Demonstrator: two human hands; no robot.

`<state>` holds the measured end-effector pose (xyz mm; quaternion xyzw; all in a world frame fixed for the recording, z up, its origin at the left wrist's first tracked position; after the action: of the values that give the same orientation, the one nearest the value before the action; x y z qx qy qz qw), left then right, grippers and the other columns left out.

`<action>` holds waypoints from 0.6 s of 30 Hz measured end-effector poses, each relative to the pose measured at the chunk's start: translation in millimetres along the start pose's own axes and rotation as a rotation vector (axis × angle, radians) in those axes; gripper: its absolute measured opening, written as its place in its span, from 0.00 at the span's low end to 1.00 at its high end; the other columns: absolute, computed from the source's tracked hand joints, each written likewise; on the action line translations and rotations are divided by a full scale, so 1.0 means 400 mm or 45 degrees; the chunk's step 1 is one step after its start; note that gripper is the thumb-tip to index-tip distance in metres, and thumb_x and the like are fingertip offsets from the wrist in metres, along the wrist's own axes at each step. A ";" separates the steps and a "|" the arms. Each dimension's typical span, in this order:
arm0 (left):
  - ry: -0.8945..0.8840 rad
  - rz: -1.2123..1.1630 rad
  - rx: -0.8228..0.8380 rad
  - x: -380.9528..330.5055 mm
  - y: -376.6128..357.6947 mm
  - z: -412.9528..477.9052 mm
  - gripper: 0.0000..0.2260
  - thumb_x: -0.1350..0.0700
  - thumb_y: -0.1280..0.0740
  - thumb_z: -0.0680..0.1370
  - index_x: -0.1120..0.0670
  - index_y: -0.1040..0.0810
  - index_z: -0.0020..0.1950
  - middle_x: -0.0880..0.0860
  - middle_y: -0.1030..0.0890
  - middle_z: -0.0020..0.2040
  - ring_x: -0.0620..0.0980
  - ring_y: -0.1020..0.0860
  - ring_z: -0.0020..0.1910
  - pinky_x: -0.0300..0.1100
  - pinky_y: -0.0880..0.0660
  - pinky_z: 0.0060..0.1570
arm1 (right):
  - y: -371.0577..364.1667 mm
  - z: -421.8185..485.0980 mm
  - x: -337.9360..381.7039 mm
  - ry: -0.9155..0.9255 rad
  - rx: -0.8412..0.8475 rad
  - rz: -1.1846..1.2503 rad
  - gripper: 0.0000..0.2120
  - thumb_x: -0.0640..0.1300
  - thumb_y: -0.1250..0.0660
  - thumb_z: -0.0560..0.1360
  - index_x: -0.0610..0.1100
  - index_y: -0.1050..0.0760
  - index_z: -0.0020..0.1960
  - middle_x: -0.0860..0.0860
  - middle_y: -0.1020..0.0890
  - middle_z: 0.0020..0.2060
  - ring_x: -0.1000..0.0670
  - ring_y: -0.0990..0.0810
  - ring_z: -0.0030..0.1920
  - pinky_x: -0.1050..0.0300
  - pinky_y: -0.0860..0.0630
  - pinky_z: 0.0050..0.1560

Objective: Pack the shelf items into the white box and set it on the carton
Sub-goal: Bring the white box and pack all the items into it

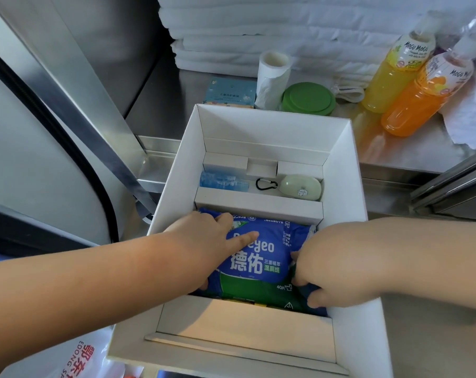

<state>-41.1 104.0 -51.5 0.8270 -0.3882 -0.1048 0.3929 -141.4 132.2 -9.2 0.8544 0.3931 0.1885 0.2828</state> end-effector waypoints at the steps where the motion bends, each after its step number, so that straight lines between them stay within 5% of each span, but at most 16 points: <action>1: -0.005 -0.005 -0.034 0.006 0.009 -0.006 0.47 0.38 0.35 0.74 0.41 0.73 0.70 0.56 0.44 0.72 0.55 0.31 0.60 0.47 0.29 0.53 | 0.014 0.001 -0.005 0.005 -0.067 -0.007 0.16 0.54 0.45 0.79 0.49 0.26 0.61 0.47 0.21 0.52 0.45 0.23 0.51 0.56 0.28 0.44; 5: 0.008 -0.068 -0.351 0.045 0.097 -0.039 0.38 0.35 0.42 0.76 0.42 0.69 0.71 0.50 0.41 0.72 0.51 0.35 0.66 0.48 0.34 0.62 | 0.118 -0.022 -0.050 -0.006 -0.483 0.032 0.17 0.56 0.47 0.80 0.54 0.28 0.63 0.53 0.24 0.55 0.50 0.25 0.55 0.54 0.26 0.50; 9: 0.073 0.096 -0.940 0.087 0.232 -0.099 0.34 0.41 0.39 0.75 0.50 0.48 0.76 0.55 0.39 0.75 0.54 0.41 0.73 0.49 0.44 0.71 | 0.191 -0.056 -0.123 -0.154 -0.883 -0.030 0.15 0.53 0.48 0.79 0.51 0.28 0.60 0.54 0.27 0.54 0.52 0.29 0.57 0.53 0.28 0.52; 13: 0.225 0.061 -0.949 0.164 0.256 -0.070 0.35 0.40 0.48 0.78 0.51 0.64 0.76 0.54 0.61 0.77 0.53 0.62 0.75 0.47 0.63 0.72 | 0.227 -0.093 -0.176 -0.400 -1.177 -0.063 0.15 0.52 0.38 0.76 0.49 0.26 0.61 0.52 0.27 0.60 0.50 0.30 0.62 0.61 0.34 0.51; 15: 0.268 0.020 -0.959 0.190 0.272 -0.050 0.35 0.40 0.49 0.79 0.52 0.67 0.75 0.52 0.65 0.76 0.52 0.65 0.75 0.47 0.64 0.72 | 0.244 -0.123 -0.201 -0.573 -1.271 -0.065 0.16 0.51 0.30 0.69 0.48 0.22 0.56 0.51 0.22 0.56 0.50 0.23 0.57 0.64 0.36 0.38; 18: 0.267 -0.048 -0.964 0.209 0.283 -0.020 0.36 0.40 0.50 0.79 0.52 0.72 0.73 0.51 0.71 0.73 0.52 0.66 0.74 0.48 0.64 0.72 | 0.250 -0.142 -0.229 -0.654 -1.376 0.049 0.22 0.48 0.24 0.65 0.46 0.22 0.57 0.50 0.22 0.55 0.49 0.21 0.55 0.69 0.39 0.44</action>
<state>-44.3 3.9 47.7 0.6368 -0.2646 -0.1626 0.7057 -172.8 26.9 88.4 0.6148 0.1449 0.1541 0.7598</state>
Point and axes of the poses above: each hand's wrist, its own z-axis towards the middle knuckle, its own y-axis out of the back of the hand, x = y × z, the point moved 9 cm from there along z, towards the middle knuckle
